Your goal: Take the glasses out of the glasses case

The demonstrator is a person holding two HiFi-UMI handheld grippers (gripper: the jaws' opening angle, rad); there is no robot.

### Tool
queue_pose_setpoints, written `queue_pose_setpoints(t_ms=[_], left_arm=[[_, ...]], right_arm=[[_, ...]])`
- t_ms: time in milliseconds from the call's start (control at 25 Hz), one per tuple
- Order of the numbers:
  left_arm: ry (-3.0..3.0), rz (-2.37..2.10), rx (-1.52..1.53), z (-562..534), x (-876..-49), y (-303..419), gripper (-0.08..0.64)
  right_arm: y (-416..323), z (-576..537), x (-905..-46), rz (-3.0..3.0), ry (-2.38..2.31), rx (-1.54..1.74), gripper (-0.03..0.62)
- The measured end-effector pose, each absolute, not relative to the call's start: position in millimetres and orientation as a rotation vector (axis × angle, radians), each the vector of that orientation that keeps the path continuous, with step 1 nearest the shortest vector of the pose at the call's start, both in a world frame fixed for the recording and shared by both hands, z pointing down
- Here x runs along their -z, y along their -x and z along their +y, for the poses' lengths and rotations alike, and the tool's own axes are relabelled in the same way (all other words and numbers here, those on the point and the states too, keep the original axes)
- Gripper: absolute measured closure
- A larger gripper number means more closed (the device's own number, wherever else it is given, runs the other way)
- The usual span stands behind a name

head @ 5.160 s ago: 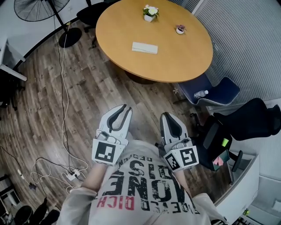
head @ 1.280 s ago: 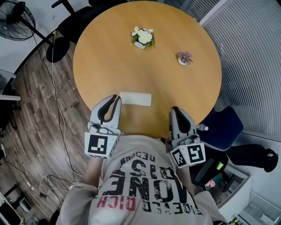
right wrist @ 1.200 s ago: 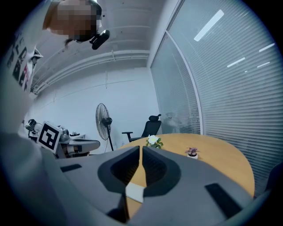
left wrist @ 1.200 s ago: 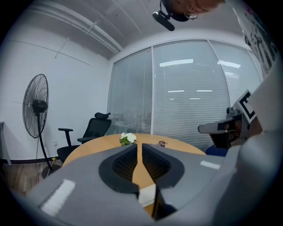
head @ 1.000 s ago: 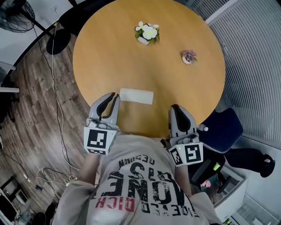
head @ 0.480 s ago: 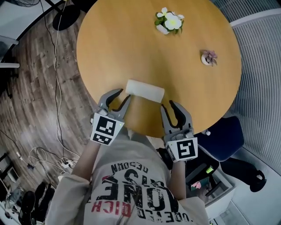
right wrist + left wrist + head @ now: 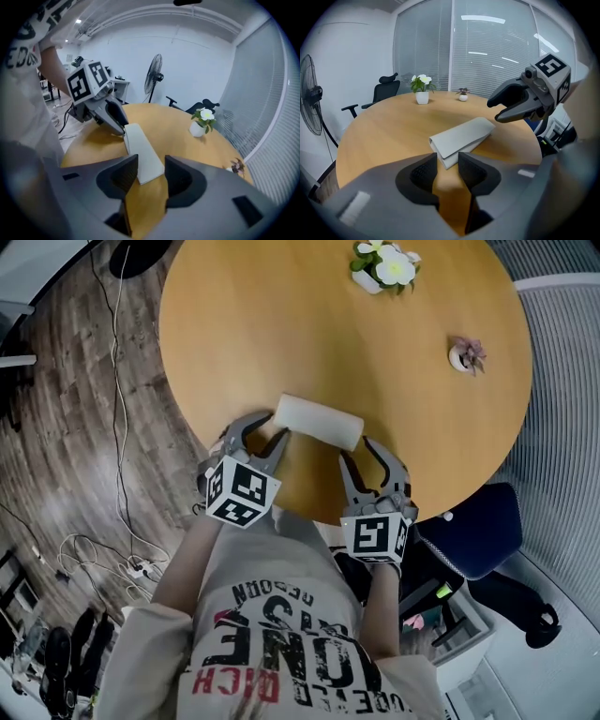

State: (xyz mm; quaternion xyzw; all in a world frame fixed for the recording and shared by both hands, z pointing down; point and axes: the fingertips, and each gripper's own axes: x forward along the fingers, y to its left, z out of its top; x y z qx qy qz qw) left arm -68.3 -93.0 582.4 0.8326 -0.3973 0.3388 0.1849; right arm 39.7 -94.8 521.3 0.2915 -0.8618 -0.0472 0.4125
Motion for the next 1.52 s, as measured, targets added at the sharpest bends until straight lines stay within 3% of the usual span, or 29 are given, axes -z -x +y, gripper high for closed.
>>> queue_pose_setpoints(t_ms=[480,960,1320,1520], left_arm=[[-2.281,-1.043,-0.816,-93,-588,64,0.414],[-2.279,-1.045,-0.820,-92,-589,64,0.416],[-2.287,-1.053,-0.824,-92,-588,63,0.416],[-2.286,-1.054,-0.824,-92,-588,63,0.416]], right_arm=[[-38,-90,-567,-1.956,-0.590,0.332,0.436],[-38,-95,-555,-2.014,-0.630,0.217,0.436],[-42,-109,-532,-2.072,-0.714,0.181,0.512],[-44,-125,-524,-2.081,-0.800,0.157,0.517]])
